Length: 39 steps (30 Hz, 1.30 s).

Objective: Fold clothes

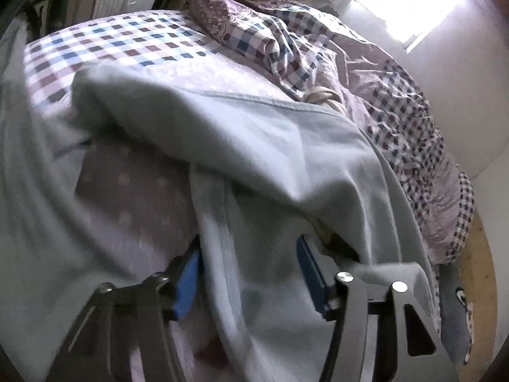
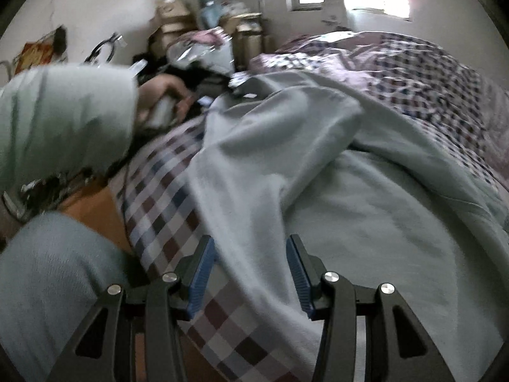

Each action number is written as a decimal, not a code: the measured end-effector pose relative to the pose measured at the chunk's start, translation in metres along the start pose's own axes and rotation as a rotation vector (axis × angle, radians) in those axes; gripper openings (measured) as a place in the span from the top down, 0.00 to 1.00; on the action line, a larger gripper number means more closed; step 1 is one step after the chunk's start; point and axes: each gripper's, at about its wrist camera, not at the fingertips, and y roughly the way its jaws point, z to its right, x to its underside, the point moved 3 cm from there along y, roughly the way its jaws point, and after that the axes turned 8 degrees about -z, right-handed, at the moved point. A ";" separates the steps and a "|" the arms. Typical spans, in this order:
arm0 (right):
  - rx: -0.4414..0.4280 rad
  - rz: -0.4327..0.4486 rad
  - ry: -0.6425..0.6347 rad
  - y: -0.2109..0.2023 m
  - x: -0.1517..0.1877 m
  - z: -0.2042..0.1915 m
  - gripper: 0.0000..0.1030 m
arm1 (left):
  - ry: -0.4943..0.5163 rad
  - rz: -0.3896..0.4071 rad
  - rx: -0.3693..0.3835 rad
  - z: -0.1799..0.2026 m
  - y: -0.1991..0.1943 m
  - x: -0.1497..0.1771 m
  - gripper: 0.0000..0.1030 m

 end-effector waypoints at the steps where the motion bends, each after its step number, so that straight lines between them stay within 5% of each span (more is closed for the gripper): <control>1: 0.003 -0.003 -0.011 0.002 0.001 -0.002 0.51 | -0.004 -0.003 -0.005 -0.002 0.003 -0.006 0.61; 2: 0.007 -0.006 -0.021 0.004 0.001 -0.004 0.51 | -0.010 -0.007 -0.011 -0.004 0.006 -0.011 0.66; 4: 0.018 -0.012 -0.031 0.007 0.001 -0.005 0.51 | -0.034 -0.020 -0.023 -0.011 0.011 -0.018 0.91; 7: 0.039 -0.048 -0.046 0.016 0.003 -0.006 0.51 | -0.071 -0.002 0.005 -0.020 0.003 -0.018 0.96; 15: 0.127 -0.113 -0.105 0.033 0.012 -0.012 0.52 | -0.086 0.168 0.096 -0.016 -0.076 -0.012 0.98; 21: 0.188 -0.085 -0.132 0.027 0.009 -0.014 0.87 | -0.088 0.340 0.170 -0.028 -0.172 0.008 0.98; 29: 0.171 -0.069 -0.222 0.007 0.013 -0.030 0.98 | -0.097 0.486 0.074 -0.078 -0.245 0.083 0.98; 36: 0.132 -0.139 -0.238 0.014 0.023 -0.026 0.98 | -0.261 0.298 -0.036 -0.173 -0.202 0.144 0.98; 39: 0.152 -0.186 -0.265 0.028 0.028 -0.028 0.98 | -0.317 0.192 -0.006 -0.204 -0.173 0.159 0.92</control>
